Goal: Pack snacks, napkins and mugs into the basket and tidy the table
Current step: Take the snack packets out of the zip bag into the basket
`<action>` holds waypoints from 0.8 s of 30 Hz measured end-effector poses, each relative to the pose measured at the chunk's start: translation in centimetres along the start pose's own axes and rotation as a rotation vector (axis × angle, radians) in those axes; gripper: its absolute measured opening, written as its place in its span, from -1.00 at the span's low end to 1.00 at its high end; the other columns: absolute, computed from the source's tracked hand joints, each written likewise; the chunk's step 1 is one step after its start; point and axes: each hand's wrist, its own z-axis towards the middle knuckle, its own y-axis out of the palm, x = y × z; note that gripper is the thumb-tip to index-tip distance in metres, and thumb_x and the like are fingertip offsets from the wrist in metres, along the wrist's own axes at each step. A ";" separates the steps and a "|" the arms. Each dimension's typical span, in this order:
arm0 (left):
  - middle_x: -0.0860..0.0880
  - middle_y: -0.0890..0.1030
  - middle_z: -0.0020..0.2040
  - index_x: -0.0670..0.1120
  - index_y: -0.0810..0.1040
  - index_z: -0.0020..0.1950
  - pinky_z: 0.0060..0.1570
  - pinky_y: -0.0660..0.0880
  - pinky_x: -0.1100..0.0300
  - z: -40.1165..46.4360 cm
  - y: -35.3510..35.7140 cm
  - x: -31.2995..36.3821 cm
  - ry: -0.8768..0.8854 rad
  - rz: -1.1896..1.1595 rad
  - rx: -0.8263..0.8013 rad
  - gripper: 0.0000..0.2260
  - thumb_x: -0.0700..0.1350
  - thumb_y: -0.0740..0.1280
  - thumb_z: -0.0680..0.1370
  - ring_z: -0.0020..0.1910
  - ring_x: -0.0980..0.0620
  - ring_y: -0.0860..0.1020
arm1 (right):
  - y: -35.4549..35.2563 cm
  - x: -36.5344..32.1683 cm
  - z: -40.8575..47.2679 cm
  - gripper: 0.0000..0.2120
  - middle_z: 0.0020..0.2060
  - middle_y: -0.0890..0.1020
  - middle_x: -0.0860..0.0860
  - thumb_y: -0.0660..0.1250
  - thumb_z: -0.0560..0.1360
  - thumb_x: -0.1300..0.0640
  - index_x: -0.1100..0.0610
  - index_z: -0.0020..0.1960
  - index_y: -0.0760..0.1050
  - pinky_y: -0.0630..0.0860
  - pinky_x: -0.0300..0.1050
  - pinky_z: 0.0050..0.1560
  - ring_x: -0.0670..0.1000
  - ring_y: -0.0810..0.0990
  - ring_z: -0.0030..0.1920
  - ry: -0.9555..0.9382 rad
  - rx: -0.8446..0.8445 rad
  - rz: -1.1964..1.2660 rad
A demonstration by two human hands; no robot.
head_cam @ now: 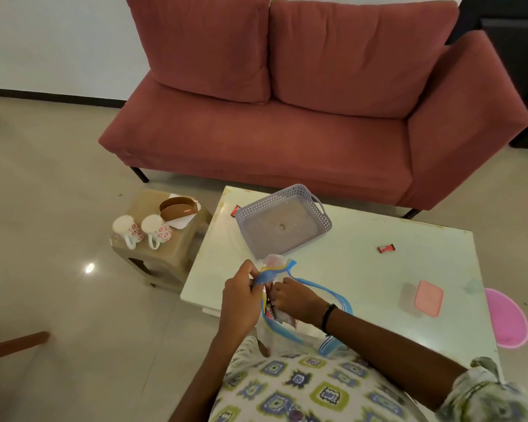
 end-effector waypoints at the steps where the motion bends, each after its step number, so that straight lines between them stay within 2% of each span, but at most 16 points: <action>1: -0.19 0.61 -0.31 -0.21 0.40 -0.13 -0.24 0.55 -0.05 0.1 0.0 -0.1 0.002 -0.005 0.007 -0.78 -0.06 0.27 0.57 -0.30 -0.18 0.60 | -0.4 0.3 -0.2 -0.71 -0.59 0.56 -0.17 0.64 -0.14 -0.06 -0.07 -0.59 0.54 0.44 -0.34 -0.41 -0.22 0.55 -0.49 -0.005 0.011 -0.008; 3: -0.20 0.62 -0.28 -0.22 0.41 -0.12 -0.21 0.56 -0.09 0.5 -0.1 -0.3 0.007 -0.006 0.018 -0.77 -0.06 0.28 0.56 -0.26 -0.20 0.62 | -1.1 0.4 -0.6 -0.72 -0.62 0.54 -0.17 0.63 -0.10 -0.03 -0.06 -0.61 0.52 0.41 -0.36 -0.44 -0.24 0.51 -0.54 -0.006 0.027 -0.047; 5: -0.20 0.61 -0.29 -0.22 0.40 -0.14 -0.25 0.55 -0.08 0.9 -0.1 -0.6 -0.003 -0.009 0.021 -0.73 -0.01 0.29 0.55 -0.28 -0.19 0.62 | -2.1 0.5 -1.1 -0.80 -0.54 0.58 -0.15 0.58 0.09 0.08 -0.06 -0.51 0.56 0.42 -0.34 -0.41 -0.20 0.54 -0.49 -0.024 0.065 -0.089; 7: -0.18 0.59 -0.33 -0.22 0.38 -0.18 -0.28 0.52 -0.06 1.4 -0.1 -1.1 -0.026 -0.013 0.022 -0.69 0.01 0.29 0.55 -0.31 -0.17 0.59 | -2.7 1.0 -1.7 -0.85 -0.28 0.65 -0.05 0.39 0.36 0.27 0.03 -0.24 0.61 0.49 -0.16 -0.25 -0.01 0.64 -0.28 -0.081 0.034 0.054; 8: -0.14 0.56 -0.35 -0.20 0.37 -0.20 -0.28 0.51 -0.04 1.7 -0.1 -1.3 -0.045 -0.018 0.025 -0.69 0.02 0.30 0.55 -0.32 -0.14 0.57 | -2.7 1.5 -1.9 -0.85 -0.19 0.65 0.05 0.31 0.41 0.33 0.12 -0.15 0.58 0.50 -0.08 -0.19 0.11 0.64 -0.21 -0.087 0.083 0.157; 9: -0.09 0.54 -0.36 -0.17 0.35 -0.23 -0.28 0.50 -0.01 2.0 -0.1 -1.5 -0.069 -0.029 0.029 -0.70 0.02 0.30 0.55 -0.32 -0.12 0.56 | -2.9 2.0 -2.2 -0.86 -0.14 0.64 0.11 0.26 0.45 0.33 0.17 -0.11 0.56 0.49 -0.02 -0.15 0.17 0.63 -0.17 -0.058 0.135 0.240; 11: -0.06 0.52 -0.33 -0.12 0.33 -0.25 -0.24 0.49 0.04 2.7 0.0 -1.7 -0.120 -0.060 0.036 -0.70 0.04 0.30 0.54 -0.28 -0.11 0.55 | -4.0 2.9 -3.2 -0.89 -0.08 0.62 0.11 0.22 0.51 0.24 0.15 -0.07 0.52 0.44 0.00 -0.10 0.18 0.60 -0.09 0.054 0.192 0.387; 14: -0.10 0.52 -0.28 -0.15 0.36 -0.24 -0.17 0.47 0.03 3.9 0.3 -1.7 -0.178 -0.071 0.048 -0.70 0.03 0.26 0.56 -0.21 -0.16 0.53 | -5.4 4.4 -4.7 -0.91 -0.09 0.65 0.04 0.27 0.51 0.15 0.08 -0.06 0.55 0.42 -0.03 -0.15 0.15 0.60 -0.07 0.204 0.341 0.559; 17: -0.02 0.47 -0.40 -0.10 0.36 -0.34 -0.18 0.38 0.10 5.1 0.7 -1.3 -0.199 -0.079 0.021 -0.65 0.02 0.20 0.59 -0.25 -0.10 0.48 | -7.1 5.9 -5.9 -0.96 -0.15 0.69 0.03 0.33 0.49 0.16 0.09 -0.09 0.56 0.54 0.02 -0.17 0.12 0.63 -0.13 0.315 0.488 0.668; 19: -0.03 0.46 -0.40 -0.07 0.37 -0.35 -0.20 0.38 0.08 5.7 0.9 -1.1 -0.255 -0.143 -0.020 -0.66 0.02 0.19 0.60 -0.29 -0.08 0.45 | -8.0 6.8 -6.4 -0.97 -0.17 0.69 0.00 0.36 0.47 0.20 0.11 -0.10 0.57 0.59 0.04 -0.16 0.07 0.65 -0.14 0.372 0.574 0.810; 21: -0.07 0.45 -0.36 -0.08 0.38 -0.33 -0.26 0.35 0.09 6.5 0.9 -1.0 -0.303 -0.230 -0.039 -0.67 0.04 0.21 0.59 -0.35 -0.05 0.41 | -8.5 8.0 -6.5 -0.97 -0.22 0.66 -0.06 0.40 0.44 0.22 0.12 -0.14 0.57 0.61 -0.05 -0.17 -0.01 0.65 -0.16 0.446 0.639 0.972; 24: -0.10 0.40 -0.37 -0.11 0.32 -0.35 -0.42 0.29 0.19 7.7 0.6 -0.7 -0.347 -0.308 -0.052 -0.64 0.01 0.21 0.59 -0.42 0.00 0.36 | -8.7 9.4 -6.1 -0.90 -0.24 0.65 -0.05 0.47 0.41 0.17 0.09 -0.19 0.55 0.58 -0.30 -0.22 -0.09 0.63 -0.21 0.588 0.694 1.206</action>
